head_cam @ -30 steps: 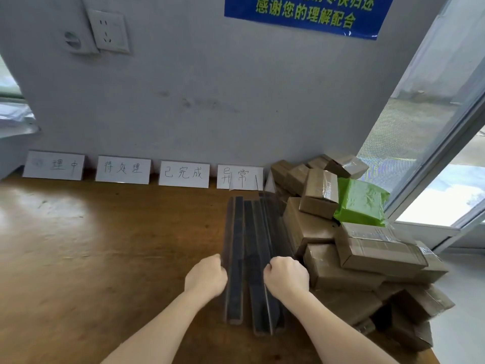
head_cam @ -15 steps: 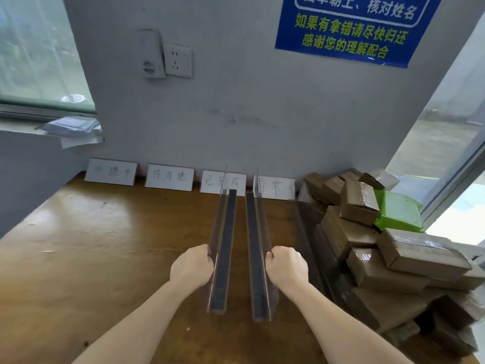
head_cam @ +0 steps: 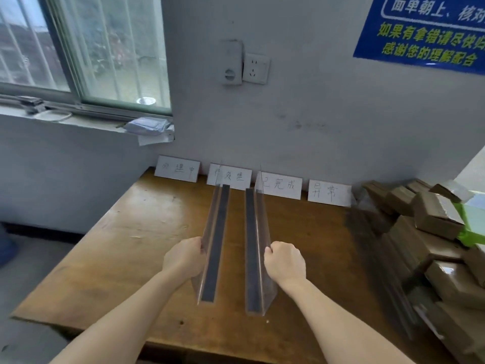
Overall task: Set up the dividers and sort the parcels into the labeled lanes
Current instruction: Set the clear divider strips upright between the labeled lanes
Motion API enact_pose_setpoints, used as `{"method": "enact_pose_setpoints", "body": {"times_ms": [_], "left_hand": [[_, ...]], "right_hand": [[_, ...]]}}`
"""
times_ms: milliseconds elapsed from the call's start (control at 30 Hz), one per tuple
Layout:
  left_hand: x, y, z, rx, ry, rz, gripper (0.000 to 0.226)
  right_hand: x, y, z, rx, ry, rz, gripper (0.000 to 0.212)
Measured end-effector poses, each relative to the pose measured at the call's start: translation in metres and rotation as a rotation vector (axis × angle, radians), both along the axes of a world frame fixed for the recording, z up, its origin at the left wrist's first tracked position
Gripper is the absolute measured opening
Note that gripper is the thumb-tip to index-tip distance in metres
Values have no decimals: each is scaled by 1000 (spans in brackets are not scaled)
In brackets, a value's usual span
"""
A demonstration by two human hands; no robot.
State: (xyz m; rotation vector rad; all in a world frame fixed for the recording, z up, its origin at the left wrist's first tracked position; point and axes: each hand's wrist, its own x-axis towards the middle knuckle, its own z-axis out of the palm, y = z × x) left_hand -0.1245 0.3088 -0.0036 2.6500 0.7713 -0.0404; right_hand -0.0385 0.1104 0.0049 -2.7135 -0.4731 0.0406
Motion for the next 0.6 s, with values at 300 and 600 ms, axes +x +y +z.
{"method": "enact_pose_setpoints", "body": {"times_ms": [300, 600], "left_hand": [[2, 67, -25, 20, 14, 126, 25], [2, 132, -35, 16, -10, 195, 31]], "right_hand": [[25, 75, -6, -44, 55, 120, 39], [33, 140, -17, -103, 114, 184, 39]]}}
